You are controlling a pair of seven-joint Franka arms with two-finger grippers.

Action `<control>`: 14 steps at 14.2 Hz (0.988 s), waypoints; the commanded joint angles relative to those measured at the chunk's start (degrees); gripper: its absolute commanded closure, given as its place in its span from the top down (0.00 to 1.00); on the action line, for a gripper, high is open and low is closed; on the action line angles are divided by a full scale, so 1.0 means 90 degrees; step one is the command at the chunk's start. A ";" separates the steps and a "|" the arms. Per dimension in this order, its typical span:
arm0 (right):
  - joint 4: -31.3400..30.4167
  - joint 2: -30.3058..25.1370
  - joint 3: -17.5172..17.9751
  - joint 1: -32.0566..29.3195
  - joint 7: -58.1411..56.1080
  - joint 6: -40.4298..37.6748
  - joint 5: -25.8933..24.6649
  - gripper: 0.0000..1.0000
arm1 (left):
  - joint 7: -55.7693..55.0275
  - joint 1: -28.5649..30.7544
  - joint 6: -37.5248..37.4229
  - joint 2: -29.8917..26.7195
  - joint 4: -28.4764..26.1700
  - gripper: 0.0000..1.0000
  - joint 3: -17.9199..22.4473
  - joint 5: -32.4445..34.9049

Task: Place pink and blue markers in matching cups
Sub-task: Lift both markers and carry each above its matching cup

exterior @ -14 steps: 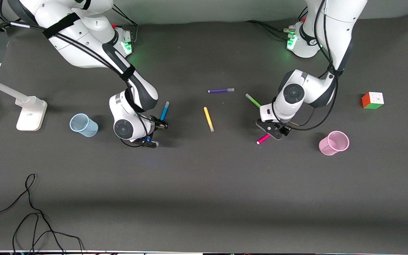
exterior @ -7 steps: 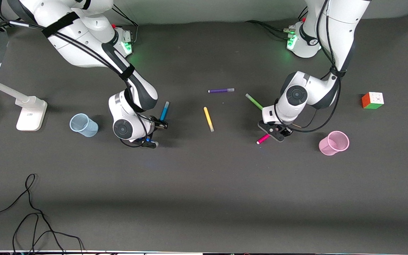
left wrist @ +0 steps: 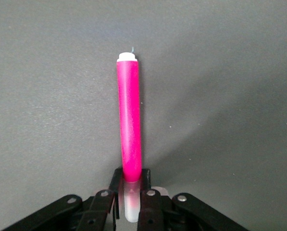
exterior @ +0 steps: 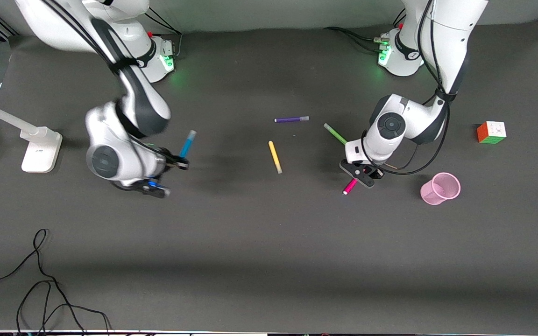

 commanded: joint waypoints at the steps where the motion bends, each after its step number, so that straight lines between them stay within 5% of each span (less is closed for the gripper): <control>1: 0.0331 -0.0674 -0.0241 0.0038 -0.0617 -0.0656 -0.0661 0.00 | -0.0194 0.0178 -0.0909 -0.0277 0.0473 0.07 -0.0020 0.0016; 9: -0.0038 -0.1750 -0.0982 0.0038 -0.2805 -0.0199 -0.2021 0.00 | -0.0195 0.1446 -0.5272 -0.1332 0.2542 0.02 -0.0011 -0.0765; 14: -0.2037 -0.2776 -0.1627 0.0038 -0.3705 0.1985 -0.2129 0.00 | -0.0312 0.2296 -0.7074 -0.1245 0.3512 0.02 0.0009 -0.0648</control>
